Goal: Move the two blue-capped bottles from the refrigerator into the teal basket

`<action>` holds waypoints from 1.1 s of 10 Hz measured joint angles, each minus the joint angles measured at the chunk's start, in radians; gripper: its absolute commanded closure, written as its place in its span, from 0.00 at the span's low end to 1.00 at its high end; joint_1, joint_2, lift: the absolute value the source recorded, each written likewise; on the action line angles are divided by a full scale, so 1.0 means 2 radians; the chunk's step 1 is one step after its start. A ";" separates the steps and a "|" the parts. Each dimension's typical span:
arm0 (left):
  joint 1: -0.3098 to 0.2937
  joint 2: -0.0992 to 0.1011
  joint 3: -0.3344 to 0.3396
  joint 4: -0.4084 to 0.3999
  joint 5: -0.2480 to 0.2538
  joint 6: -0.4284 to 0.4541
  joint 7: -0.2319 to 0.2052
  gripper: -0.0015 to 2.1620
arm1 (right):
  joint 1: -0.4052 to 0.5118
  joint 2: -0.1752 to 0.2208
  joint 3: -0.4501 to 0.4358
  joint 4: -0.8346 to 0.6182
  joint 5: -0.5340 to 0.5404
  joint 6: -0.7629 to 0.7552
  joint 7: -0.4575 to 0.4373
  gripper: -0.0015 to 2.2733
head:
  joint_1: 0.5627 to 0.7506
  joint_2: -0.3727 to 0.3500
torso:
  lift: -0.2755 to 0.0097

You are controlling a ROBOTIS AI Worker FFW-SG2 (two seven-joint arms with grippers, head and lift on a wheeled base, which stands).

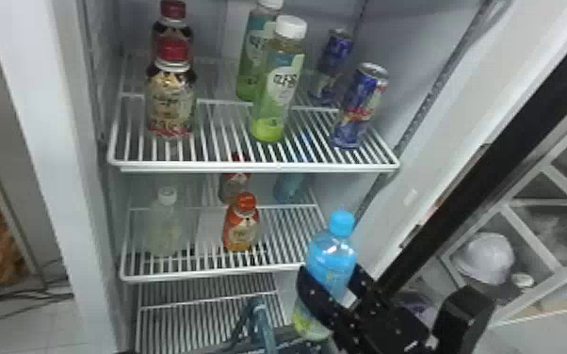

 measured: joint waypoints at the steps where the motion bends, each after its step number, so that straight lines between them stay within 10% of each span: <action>1: 0.000 0.000 0.000 0.000 0.000 0.000 0.000 0.53 | 0.007 -0.004 -0.004 -0.012 -0.002 0.025 0.005 0.29 | 0.70 0.03 | 0.49; 11: 0.000 0.002 -0.002 0.000 0.003 -0.009 0.001 0.53 | 0.002 -0.006 -0.011 0.016 0.003 0.104 0.053 0.20 | 0.70 0.03 | 0.49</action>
